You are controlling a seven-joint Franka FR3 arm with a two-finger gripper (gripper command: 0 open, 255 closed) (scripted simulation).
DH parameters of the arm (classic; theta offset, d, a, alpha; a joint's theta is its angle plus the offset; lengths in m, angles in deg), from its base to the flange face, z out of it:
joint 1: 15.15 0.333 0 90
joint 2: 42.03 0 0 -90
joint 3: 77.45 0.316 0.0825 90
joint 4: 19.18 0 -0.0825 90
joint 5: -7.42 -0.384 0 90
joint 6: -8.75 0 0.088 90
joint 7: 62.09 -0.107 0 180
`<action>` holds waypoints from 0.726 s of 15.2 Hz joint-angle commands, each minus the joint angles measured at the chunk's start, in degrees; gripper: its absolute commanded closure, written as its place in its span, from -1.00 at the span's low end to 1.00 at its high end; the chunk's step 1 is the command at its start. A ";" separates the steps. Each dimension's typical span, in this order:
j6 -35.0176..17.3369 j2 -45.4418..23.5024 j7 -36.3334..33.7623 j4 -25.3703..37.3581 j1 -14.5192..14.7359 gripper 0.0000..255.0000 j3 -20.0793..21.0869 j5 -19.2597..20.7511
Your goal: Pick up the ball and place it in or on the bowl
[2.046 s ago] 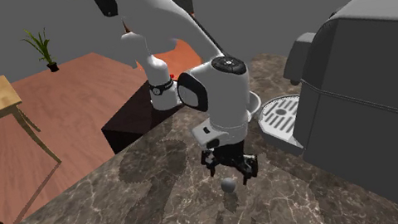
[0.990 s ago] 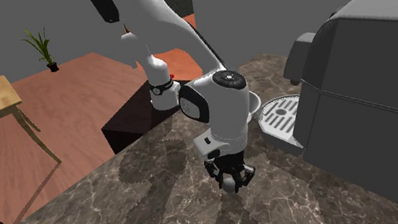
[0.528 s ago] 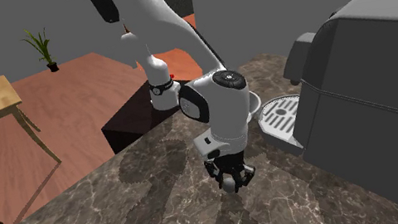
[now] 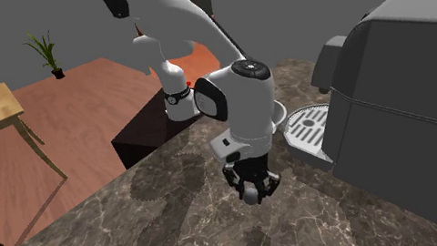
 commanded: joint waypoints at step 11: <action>6.31 5.96 3.23 1.10 -1.96 1.00 2.78 -4.46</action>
